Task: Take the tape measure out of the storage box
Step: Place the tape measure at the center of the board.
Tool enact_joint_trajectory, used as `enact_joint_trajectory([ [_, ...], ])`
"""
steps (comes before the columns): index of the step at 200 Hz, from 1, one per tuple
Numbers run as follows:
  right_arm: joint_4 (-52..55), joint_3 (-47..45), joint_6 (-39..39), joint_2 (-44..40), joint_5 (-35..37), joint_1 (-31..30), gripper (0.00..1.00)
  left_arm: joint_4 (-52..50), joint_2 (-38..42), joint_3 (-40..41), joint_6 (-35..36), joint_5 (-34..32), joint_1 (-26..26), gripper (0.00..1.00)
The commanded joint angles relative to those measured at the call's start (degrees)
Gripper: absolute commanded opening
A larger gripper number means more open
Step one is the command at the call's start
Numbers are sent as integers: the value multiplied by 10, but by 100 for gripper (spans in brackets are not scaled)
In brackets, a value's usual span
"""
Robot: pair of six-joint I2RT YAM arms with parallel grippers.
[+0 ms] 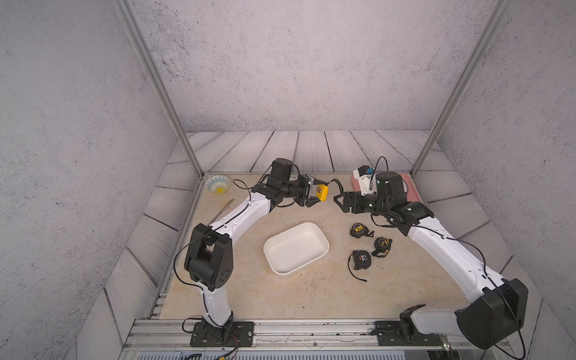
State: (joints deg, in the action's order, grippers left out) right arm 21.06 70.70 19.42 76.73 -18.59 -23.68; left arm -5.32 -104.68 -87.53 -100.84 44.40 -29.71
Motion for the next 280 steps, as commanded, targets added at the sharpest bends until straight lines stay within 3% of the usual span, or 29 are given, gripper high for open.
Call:
enact_joint_trajectory([
  [1, -36, 22, -21, 25, -15, -21, 85, 59, 22, 14, -59, 6, -7, 0],
  [139, -59, 45, -39, 76, 8, -46, 85, 32, 52, 24, -53, -8, -28, 0],
  [183, -71, 67, -39, 96, 11, -50, 80, 29, 55, 22, -52, -7, -32, 0],
  [239, -71, 66, -37, 104, 14, -52, 49, 31, 59, 24, -52, -6, -31, 0],
  [273, -69, 64, -34, 109, 13, -53, 21, 40, 56, 19, -47, -5, -27, 0],
  [280, -69, 64, -34, 109, 14, -53, 14, 46, 55, 18, -46, -4, -27, 12],
])
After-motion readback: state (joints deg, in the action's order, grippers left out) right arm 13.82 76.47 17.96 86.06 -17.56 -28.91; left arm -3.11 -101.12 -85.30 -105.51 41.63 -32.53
